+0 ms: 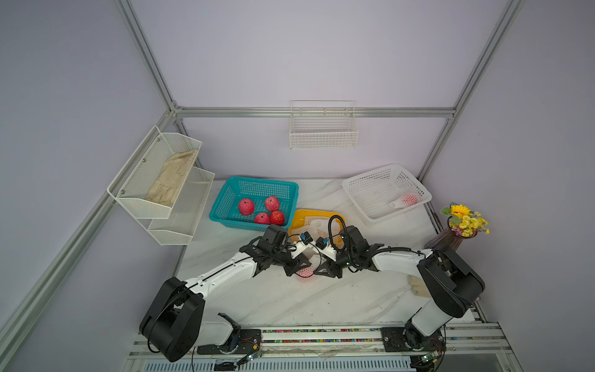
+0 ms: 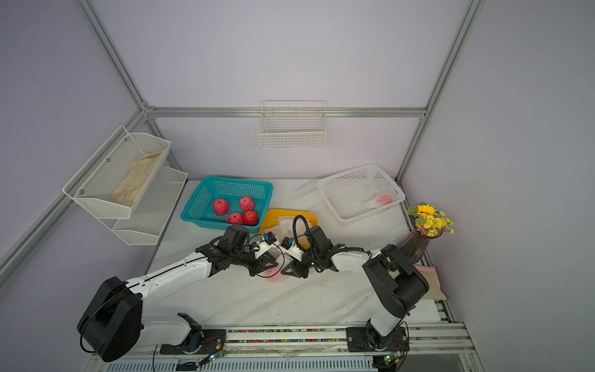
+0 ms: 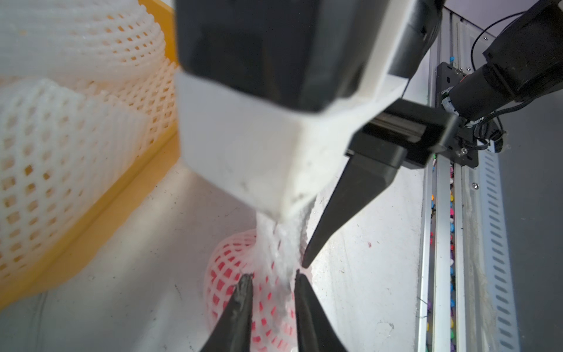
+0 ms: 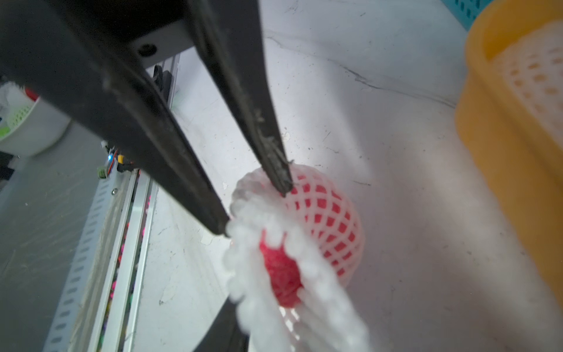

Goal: Remove foam nets from apples
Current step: Remove the foam net from the apple.

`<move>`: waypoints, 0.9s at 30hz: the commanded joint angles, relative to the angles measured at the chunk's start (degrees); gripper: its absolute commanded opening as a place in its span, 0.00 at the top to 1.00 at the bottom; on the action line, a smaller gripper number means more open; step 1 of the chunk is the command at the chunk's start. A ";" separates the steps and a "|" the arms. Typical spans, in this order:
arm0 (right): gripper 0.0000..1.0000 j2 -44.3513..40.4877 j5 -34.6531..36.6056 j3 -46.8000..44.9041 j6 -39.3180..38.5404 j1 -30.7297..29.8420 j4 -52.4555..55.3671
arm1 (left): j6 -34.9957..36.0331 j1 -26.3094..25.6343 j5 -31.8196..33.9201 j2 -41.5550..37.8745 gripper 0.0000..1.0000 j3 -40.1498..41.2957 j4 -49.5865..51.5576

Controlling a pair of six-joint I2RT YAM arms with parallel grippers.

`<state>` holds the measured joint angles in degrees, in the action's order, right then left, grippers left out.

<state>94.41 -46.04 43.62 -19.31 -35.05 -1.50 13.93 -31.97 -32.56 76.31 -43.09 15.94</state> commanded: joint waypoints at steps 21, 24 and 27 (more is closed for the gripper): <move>0.94 -3.36 -3.58 5.15 -5.40 0.68 3.09 | 3.92 -0.11 -0.58 7.34 0.37 -5.69 3.71; 0.94 -3.31 -3.31 6.04 -6.41 0.68 5.17 | 3.22 -0.11 -1.41 7.86 0.40 -6.25 2.00; 0.94 -3.61 -2.95 6.57 -7.14 0.68 6.18 | 2.86 -0.11 -1.79 7.88 0.44 -6.56 1.07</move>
<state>92.36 -48.16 48.69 -23.59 -33.95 2.94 16.84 -31.62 -31.24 83.90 -45.60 20.36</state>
